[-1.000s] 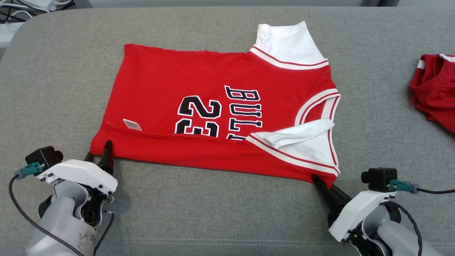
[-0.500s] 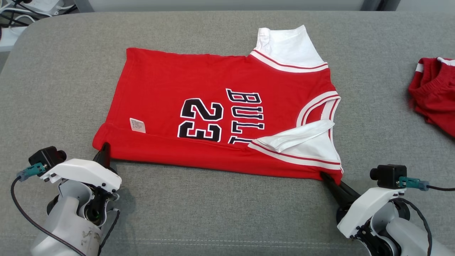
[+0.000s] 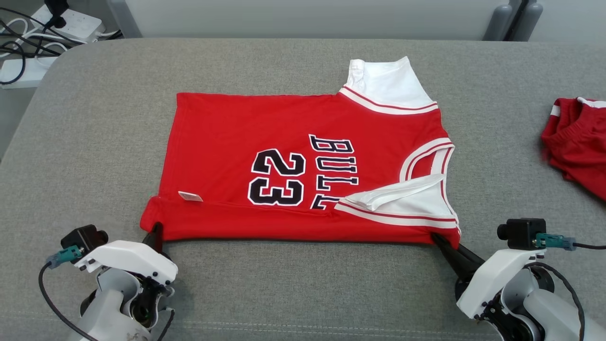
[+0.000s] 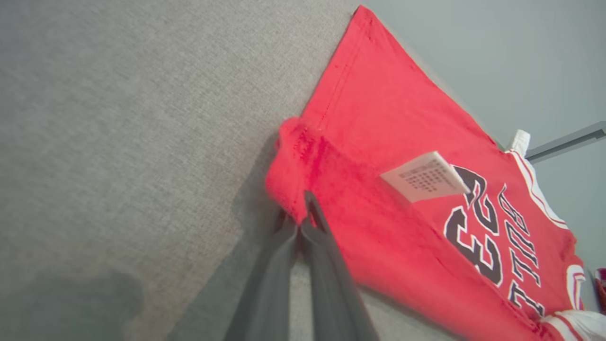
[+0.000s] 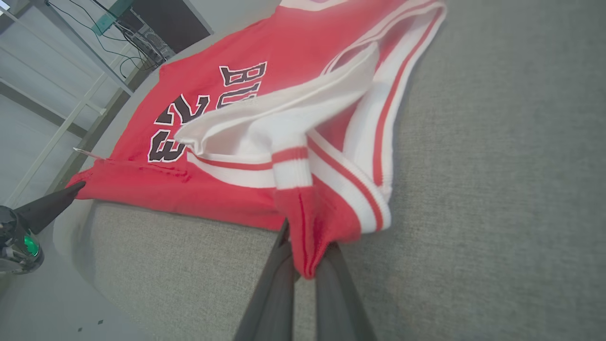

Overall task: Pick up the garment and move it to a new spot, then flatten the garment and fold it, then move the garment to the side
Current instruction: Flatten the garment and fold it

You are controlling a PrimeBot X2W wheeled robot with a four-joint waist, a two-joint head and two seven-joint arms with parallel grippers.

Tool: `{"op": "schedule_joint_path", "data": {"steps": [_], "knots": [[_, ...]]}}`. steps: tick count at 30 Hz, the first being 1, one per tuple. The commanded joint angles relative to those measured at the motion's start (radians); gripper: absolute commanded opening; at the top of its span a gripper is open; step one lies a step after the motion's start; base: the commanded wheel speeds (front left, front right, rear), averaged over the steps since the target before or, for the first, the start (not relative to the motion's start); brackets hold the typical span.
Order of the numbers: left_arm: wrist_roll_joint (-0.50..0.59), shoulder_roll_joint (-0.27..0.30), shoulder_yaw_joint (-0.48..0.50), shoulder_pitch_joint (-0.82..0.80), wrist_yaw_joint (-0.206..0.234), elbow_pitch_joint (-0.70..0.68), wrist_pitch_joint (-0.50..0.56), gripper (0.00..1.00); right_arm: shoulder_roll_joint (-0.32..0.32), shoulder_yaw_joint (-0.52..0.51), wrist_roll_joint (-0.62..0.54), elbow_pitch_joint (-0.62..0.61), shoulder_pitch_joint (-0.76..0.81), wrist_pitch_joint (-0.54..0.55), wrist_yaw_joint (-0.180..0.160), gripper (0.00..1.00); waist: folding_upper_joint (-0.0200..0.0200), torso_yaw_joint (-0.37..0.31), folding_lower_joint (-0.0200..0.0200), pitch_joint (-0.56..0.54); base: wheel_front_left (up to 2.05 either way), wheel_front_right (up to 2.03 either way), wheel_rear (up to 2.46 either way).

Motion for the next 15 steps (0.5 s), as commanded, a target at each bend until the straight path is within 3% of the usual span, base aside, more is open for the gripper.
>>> {"op": "schedule_joint_path", "data": {"steps": [1, 15], "knots": [[-0.012, 0.033, 0.019, 0.001, -0.007, -0.013, -0.006, 0.0, -0.028, 0.01, 0.012, -0.033, 0.016, 0.006, -0.003, 0.0, -0.0001, 0.003, 0.0, -0.007, 0.0, 0.0, 0.0], [0.0, 0.04, -0.032, 0.053, -0.007, 0.015, -0.001, 0.0, -0.078, 0.02, 0.041, -0.1, 0.084, 0.101, -0.003, 0.0, -0.0001, 0.011, 0.0, -0.057, 0.0, 0.0, 0.0]]}}
